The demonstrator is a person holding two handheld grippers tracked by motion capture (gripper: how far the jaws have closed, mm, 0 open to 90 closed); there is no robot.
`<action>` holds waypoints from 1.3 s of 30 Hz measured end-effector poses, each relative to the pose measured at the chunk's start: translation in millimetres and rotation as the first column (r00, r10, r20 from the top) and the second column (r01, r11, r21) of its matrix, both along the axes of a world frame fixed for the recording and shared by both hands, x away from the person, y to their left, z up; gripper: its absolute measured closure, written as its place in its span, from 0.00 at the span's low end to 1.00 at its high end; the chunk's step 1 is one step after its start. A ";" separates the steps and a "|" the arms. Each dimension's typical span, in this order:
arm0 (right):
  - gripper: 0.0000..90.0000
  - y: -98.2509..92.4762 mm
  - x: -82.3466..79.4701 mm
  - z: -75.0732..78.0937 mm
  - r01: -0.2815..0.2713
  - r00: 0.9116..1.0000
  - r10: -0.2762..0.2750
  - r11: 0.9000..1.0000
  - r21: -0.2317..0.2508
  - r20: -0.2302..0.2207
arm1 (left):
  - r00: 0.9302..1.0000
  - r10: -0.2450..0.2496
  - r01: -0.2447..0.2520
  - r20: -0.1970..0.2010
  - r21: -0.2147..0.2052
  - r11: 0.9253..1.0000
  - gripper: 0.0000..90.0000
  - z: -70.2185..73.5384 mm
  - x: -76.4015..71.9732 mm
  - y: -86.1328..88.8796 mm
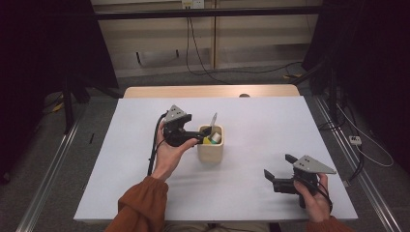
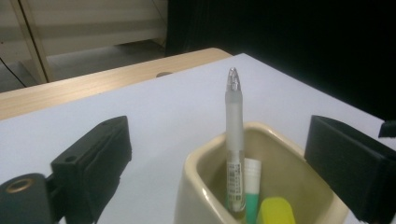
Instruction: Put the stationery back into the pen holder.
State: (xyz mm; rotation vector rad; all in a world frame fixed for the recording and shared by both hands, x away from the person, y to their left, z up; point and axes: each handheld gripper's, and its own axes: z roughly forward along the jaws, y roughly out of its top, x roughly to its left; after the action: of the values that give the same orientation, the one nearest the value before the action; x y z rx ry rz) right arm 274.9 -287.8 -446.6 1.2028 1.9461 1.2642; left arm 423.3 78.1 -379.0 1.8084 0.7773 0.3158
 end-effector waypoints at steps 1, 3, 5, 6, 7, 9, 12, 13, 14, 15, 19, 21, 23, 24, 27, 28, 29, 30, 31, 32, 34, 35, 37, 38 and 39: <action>0.04 0.2 0.0 0.0 -0.001 1.000 0.001 1.000 -0.001 0.000 | 1.000 0.000 0.000 0.002 0.006 1.000 0.07 1.1 -0.9 1.6; 0.04 0.5 0.0 -0.2 -0.004 1.000 0.004 1.000 -0.002 0.001 | 1.000 0.006 -0.006 0.002 0.025 1.000 0.06 3.2 -2.7 5.2; 0.04 0.5 -0.3 0.0 -0.003 1.000 0.003 1.000 -0.002 0.001 | 1.000 0.019 -0.019 0.008 0.046 0.999 0.05 4.8 -5.4 10.4; 0.04 0.5 -0.4 0.0 -0.003 1.000 0.003 1.000 -0.001 0.001 | 1.000 0.020 -0.021 0.016 0.049 0.999 0.05 5.3 -5.9 13.6; 0.04 0.4 -0.3 -0.3 -0.002 1.000 0.002 1.000 0.001 0.000 | 1.000 0.017 -0.017 0.007 0.038 0.999 0.05 5.6 -6.8 16.5; 0.04 1.0 0.0 -0.8 -0.003 1.000 0.003 1.000 0.000 -0.005 | 1.000 0.023 -0.023 0.001 0.029 0.999 0.05 6.3 -8.9 21.3; 0.04 1.6 -0.3 -0.7 -0.006 1.000 0.006 1.000 -0.003 -0.002 | 1.000 0.026 -0.026 0.001 0.038 0.999 0.05 6.8 -11.9 28.1; 0.04 1.6 -0.4 -0.7 -0.008 1.000 0.008 1.000 -0.002 -0.002 | 1.000 0.024 -0.024 -0.002 0.043 0.999 0.05 6.6 -13.1 30.1; 0.04 1.6 -0.5 -0.7 -0.006 1.000 0.006 1.000 -0.003 -0.002 | 1.000 0.028 -0.028 -0.007 0.051 0.998 0.05 6.3 -14.3 31.8; 0.04 1.5 -0.4 -0.7 -0.005 1.000 0.005 1.000 -0.002 -0.002 | 0.999 0.032 -0.031 -0.004 0.068 0.997 0.05 6.2 -14.6 34.1; 0.04 2.0 -0.6 -1.3 -0.005 1.000 0.005 1.000 -0.002 -0.008 | 0.999 0.043 -0.043 -0.005 0.066 0.997 0.05 6.8 -18.6 41.5; 0.04 2.1 -1.1 -1.1 -0.006 1.000 0.006 1.000 0.000 -0.006 | 0.999 0.054 -0.054 0.002 0.055 0.997 0.05 7.6 -20.7 45.8; 0.04 2.0 -1.2 -1.3 -0.006 1.000 0.006 1.000 -0.002 -0.007 | 0.999 0.049 -0.049 0.005 0.055 0.997 0.05 8.4 -23.1 50.0; 0.04 2.1 -1.2 -1.3 -0.007 1.000 0.007 1.000 -0.002 -0.006 | 0.998 0.055 -0.055 0.006 0.054 0.997 0.05 8.6 -24.7 51.5; 0.04 2.3 -1.1 -1.3 -0.008 1.000 0.008 1.000 -0.002 -0.008 | 0.999 0.048 -0.049 0.013 0.063 0.997 0.05 8.3 -28.8 57.3; 0.04 2.4 -1.0 -1.4 -0.008 1.000 0.008 1.000 -0.002 -0.007 | 0.999 0.045 -0.046 0.012 0.066 0.997 0.05 7.8 -30.4 59.0; 0.04 2.4 -0.8 -1.4 -0.008 1.000 0.008 1.000 -0.003 -0.008 | 0.999 0.048 -0.050 0.023 0.077 0.996 0.05 7.3 -31.8 60.7; 0.04 2.5 -0.7 -1.5 -0.007 1.000 0.007 1.000 -0.003 -0.008 | 0.998 0.052 -0.054 0.030 0.092 0.994 0.05 6.7 -33.1 62.3; 0.04 2.6 -0.8 -1.4 -0.008 1.000 0.008 1.000 -0.003 -0.008 | 0.998 0.055 -0.058 0.025 0.093 0.994 0.05 5.5 -34.8 63.3; 0.04 2.7 -0.9 -1.4 -0.007 1.000 0.007 1.000 -0.003 -0.009 | 0.998 0.057 -0.059 0.024 0.093 0.994 0.05 4.4 -37.1 64.5; 0.04 2.6 -0.8 -1.5 -0.007 1.000 0.007 1.000 -0.004 -0.009 | 0.999 0.047 -0.050 0.024 0.095 0.994 0.05 2.0 -41.1 67.0; 0.04 2.6 -0.7 -1.6 -0.008 1.000 0.008 1.000 -0.004 -0.010 | 0.999 0.038 -0.039 0.016 0.100 0.994 0.05 0.8 -43.1 68.1; 0.04 2.9 -0.6 -1.8 -0.009 1.000 0.009 1.000 -0.004 -0.010 | 0.999 0.049 -0.051 0.020 0.113 0.992 0.05 -0.9 -47.4 70.3; 0.04 2.9 -0.5 -1.8 -0.009 1.000 0.009 1.000 -0.005 -0.009 | 0.999 0.050 -0.051 0.013 0.109 0.993 0.05 -1.7 -49.4 71.2; 0.04 2.9 -0.6 -1.8 -0.009 1.000 0.009 1.000 -0.005 -0.009 | 0.999 0.046 -0.047 0.015 0.114 0.992 0.05 -1.8 -50.8 72.7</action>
State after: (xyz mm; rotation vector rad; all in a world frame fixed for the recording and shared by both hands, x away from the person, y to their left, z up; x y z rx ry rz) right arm 274.3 -284.9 -448.4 1.2008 1.9621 1.2599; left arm 372.5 150.8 -380.8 1.8956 0.8081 0.4088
